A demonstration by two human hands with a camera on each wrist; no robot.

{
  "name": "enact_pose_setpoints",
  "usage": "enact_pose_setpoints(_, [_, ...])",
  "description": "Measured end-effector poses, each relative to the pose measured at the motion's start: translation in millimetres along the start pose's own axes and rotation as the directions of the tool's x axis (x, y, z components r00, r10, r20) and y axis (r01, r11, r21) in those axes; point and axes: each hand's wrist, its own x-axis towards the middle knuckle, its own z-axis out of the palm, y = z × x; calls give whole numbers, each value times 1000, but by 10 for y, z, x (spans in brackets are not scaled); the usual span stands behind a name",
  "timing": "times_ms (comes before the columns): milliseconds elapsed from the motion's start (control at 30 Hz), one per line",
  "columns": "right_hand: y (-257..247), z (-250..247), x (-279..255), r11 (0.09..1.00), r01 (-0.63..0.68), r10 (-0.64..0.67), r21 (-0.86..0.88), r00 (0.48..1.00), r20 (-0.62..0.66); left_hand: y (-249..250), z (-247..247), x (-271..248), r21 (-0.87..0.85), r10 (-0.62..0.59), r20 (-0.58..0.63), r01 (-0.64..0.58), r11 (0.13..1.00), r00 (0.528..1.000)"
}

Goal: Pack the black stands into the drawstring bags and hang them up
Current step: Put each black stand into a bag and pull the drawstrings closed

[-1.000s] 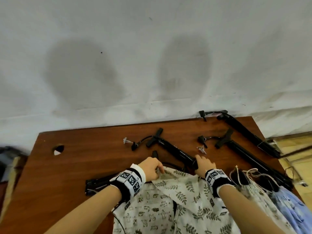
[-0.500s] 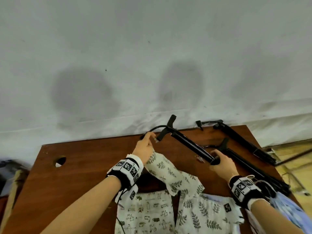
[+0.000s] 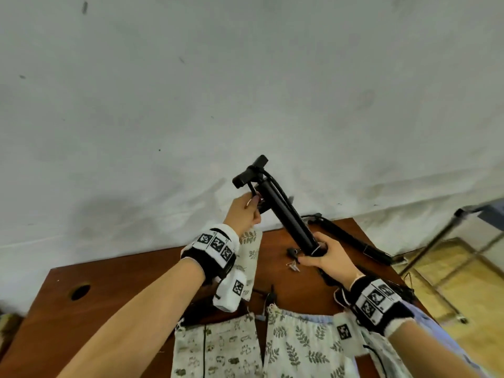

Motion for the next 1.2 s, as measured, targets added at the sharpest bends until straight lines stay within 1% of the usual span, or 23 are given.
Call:
enact_pose_setpoints(33, [-69, 57, -21, 998, 6, -6, 61, 1000, -8, 61, 19, -22, -46, -9, 37, 11, 999, 999])
enact_pose_setpoints(100, [-184, 122, -52, 983, 25, -12, 181, 997, -73, 156, 71, -72, -91, -45, 185, 63, 994, 982])
enact_pose_setpoints(167, [-255, 152, -61, 971, 50, -20, 235, 991, -129, 204, 155, -170, -46, -74, 329, 94, 995, 941])
enact_pose_setpoints(233, [-312, 195, -93, 953, 76, -42, 293, 992, -123, 254, 293, -283, 24, -91, 401, 89, 996, 912])
enact_pose_setpoints(300, [-393, 210, -179, 944, 91, -65, 316, 994, -92, 293, 432, -364, 74, -87, 405, 63, 995, 910])
enact_pose_setpoints(367, [-437, 197, -250, 937, 85, -72, 338, 996, -50, 334, 488, -403, 68, -92, 411, 70, 995, 907])
enact_pose_setpoints(400, [-430, 183, -273, 929, 72, -61, 362, 997, -41, 347, 494, -409, 57, -96, 437, 79, 995, 894])
enact_pose_setpoints(467, [-404, 124, -307, 914, 42, -19, 403, 998, -62, 390, 537, -441, 78, -99, 495, 70, 995, 863])
enact_pose_setpoints(567, [-434, 25, -337, 883, 25, 35, 468, 992, -118, 455, 648, -505, 51, -81, 500, 63, 997, 862])
enact_pose_setpoints(633, [-479, -43, -366, 840, 12, 81, 543, 986, -146, 494, 703, -515, 15, -64, 527, 67, 998, 848])
enact_pose_setpoints(700, [-474, -135, -371, 802, -7, 125, 597, 980, -156, 591, 702, -514, -4, -73, 598, 94, 996, 798])
enact_pose_setpoints(767, [-438, -218, -366, 809, -17, 140, 588, 977, -164, 703, 686, -518, 2, -125, 668, 167, 986, 734])
enact_pose_setpoints(800, [-417, -245, -363, 825, -22, 146, 565, 974, -174, 744, 691, -530, 33, -147, 677, 170, 985, 721])
enact_pose_setpoints(833, [-392, -272, -351, 845, -16, 145, 534, 969, -201, 766, 694, -522, 102, -155, 661, 117, 988, 734])
enact_pose_setpoints(867, [-373, -297, -351, 860, -7, 148, 510, 960, -236, 770, 691, -504, 202, -140, 615, 17, 979, 776])
enact_pose_setpoints(900, [-332, -325, -343, 867, 1, 157, 498, 949, -275, 765, 676, -473, 315, -94, 558, -106, 943, 825])
enact_pose_setpoints(933, [-288, -371, -337, 865, 5, 173, 502, 935, -308, 756, 651, -432, 423, -27, 514, -226, 877, 857])
enact_pose_setpoints(967, [-233, -407, -343, 860, -3, 192, 510, 928, -320, 720, 604, -400, 506, 20, 493, -305, 806, 870])
enact_pose_setpoints(1000, [-196, -450, -351, 856, -19, 212, 517, 924, -318, 699, 560, -380, 566, 43, 505, -369, 737, 862])
enact_pose_setpoints(1033, [-160, -478, -369, 856, -38, 222, 515, 928, -300, 669, 518, -366, 628, 31, 528, -415, 658, 849])
enact_pose_setpoints(1067, [-139, -496, -388, 859, -63, 226, 507, 937, -266, 663, 493, -369, 687, -13, 547, -440, 579, 837])
enact_pose_setpoints(1133, [-164, -470, -447, 870, -101, 206, 483, 963, -171, 612, 477, -381, 758, -106, 545, -435, 486, 832])
enact_pose_setpoints(1200, [-239, -415, -486, 883, -112, 167, 456, 982, -83, 559, 476, -400, 818, -148, 501, -412, 401, 852])
